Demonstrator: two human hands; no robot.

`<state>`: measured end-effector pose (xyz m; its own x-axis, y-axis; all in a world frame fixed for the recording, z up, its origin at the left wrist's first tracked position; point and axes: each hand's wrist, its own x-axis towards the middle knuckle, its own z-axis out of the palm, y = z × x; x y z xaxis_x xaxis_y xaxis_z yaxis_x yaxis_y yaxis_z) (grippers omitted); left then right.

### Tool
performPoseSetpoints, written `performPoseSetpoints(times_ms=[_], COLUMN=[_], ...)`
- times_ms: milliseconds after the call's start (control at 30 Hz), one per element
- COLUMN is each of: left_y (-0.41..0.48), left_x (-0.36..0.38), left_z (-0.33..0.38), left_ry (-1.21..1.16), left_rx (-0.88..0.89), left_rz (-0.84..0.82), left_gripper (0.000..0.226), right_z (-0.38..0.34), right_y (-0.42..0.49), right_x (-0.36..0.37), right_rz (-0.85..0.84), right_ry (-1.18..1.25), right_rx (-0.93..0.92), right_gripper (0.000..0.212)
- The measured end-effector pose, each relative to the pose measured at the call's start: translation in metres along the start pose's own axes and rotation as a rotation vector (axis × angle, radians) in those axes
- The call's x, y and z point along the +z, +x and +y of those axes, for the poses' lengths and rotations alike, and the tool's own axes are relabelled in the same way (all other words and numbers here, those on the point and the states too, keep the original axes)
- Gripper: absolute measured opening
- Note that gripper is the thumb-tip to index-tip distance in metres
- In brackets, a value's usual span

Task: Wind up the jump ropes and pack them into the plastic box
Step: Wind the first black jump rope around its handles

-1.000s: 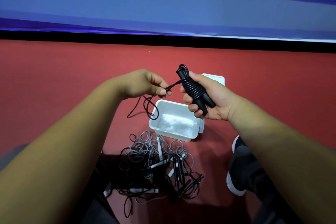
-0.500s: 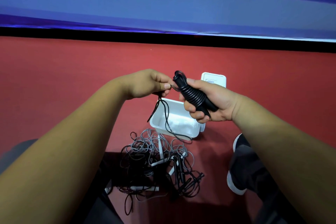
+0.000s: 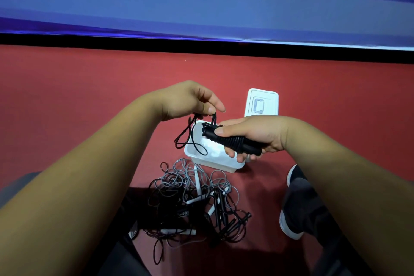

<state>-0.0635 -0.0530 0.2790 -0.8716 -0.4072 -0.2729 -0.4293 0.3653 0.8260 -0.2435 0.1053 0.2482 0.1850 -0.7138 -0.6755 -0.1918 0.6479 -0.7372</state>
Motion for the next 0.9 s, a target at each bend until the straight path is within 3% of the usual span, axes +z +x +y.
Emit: performPoseSetpoints(times_ms=[200, 333, 400, 500, 667, 767, 900], left_y=[0.003, 0.003, 0.006, 0.011, 0.014, 0.012, 0.010], left_x=[0.002, 0.003, 0.002, 0.004, 0.019, 0.020, 0.021], left_z=[0.012, 0.015, 0.013, 0.008, -0.001, -0.004, -0.003], left_ry=[0.063, 0.077, 0.123, 0.251, 0.454, 0.270, -0.059], left_rx=[-0.008, -0.014, -0.030, -0.084, -0.115, -0.078, -0.016], left_rz=[0.029, 0.031, 0.109, 0.238, 0.174, 0.156, 0.149], left_gripper=[0.027, 0.032, 0.027, 0.029, 0.023, 0.024, 0.019], right_z=[0.005, 0.007, 0.006, 0.003, -0.001, -0.001, -0.005], right_y=[0.009, 0.018, 0.019, 0.022, 0.022, 0.023, 0.020], right_x=[0.001, -0.003, -0.002, 0.003, 0.006, 0.002, -0.002], right_rz=[0.170, 0.322, 0.362, 0.387, 0.335, 0.343, 0.369], right_ry=[0.013, 0.158, 0.271, 0.477, 0.748, 0.755, 0.774], right_rx=[0.033, -0.011, -0.040, -0.059, -0.046, -0.059, -0.096], right_gripper=[0.030, 0.034, 0.035, 0.038, 0.046, 0.065, 0.062])
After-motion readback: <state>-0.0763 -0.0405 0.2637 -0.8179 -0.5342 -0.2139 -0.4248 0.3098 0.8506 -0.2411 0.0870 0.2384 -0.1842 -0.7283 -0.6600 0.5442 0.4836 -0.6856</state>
